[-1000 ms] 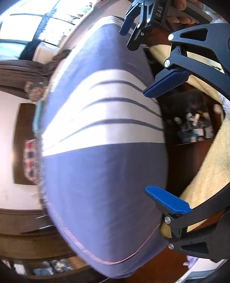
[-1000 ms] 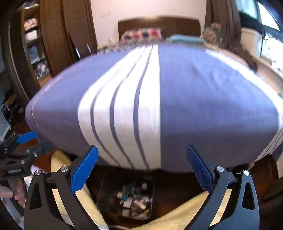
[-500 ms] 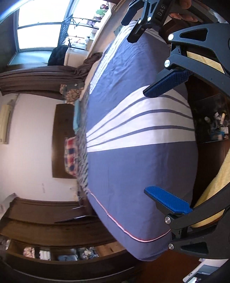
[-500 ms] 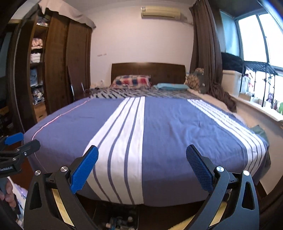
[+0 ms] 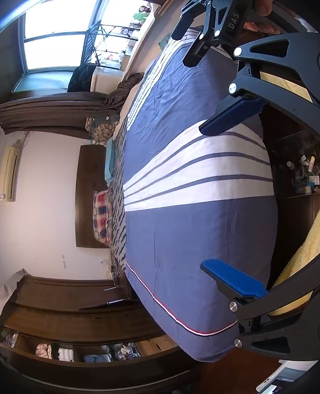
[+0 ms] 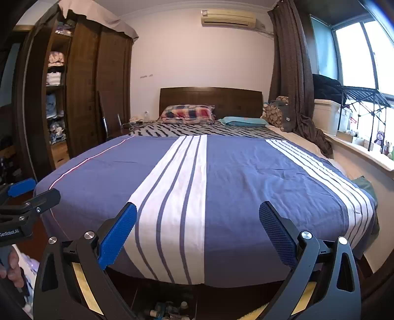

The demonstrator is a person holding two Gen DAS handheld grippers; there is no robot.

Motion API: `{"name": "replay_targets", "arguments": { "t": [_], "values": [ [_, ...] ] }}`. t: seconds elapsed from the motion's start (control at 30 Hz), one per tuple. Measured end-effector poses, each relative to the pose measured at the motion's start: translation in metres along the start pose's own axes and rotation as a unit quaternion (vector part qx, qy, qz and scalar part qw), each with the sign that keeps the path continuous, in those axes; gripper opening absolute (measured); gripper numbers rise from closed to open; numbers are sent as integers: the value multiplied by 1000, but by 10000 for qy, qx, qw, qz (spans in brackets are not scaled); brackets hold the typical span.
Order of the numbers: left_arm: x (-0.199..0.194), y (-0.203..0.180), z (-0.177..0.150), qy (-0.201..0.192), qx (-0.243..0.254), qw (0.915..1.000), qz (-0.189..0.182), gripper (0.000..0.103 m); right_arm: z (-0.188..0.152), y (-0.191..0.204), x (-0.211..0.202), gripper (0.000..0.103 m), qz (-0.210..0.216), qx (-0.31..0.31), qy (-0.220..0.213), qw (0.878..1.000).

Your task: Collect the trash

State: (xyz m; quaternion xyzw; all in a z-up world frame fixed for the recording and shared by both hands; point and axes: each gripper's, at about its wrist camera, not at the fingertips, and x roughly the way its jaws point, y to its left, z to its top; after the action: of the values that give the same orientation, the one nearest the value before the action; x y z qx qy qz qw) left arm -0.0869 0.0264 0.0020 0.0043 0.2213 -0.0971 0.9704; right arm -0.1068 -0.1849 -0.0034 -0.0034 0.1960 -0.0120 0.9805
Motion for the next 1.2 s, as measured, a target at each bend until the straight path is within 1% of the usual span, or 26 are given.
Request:
{"name": "replay_targets", "arguments": {
  "t": [1.2],
  "values": [
    [-2, 3, 3, -65, -33, 10000, 19, 95, 0, 2, -4, 100, 1, 79, -70, 9999]
  ]
}}
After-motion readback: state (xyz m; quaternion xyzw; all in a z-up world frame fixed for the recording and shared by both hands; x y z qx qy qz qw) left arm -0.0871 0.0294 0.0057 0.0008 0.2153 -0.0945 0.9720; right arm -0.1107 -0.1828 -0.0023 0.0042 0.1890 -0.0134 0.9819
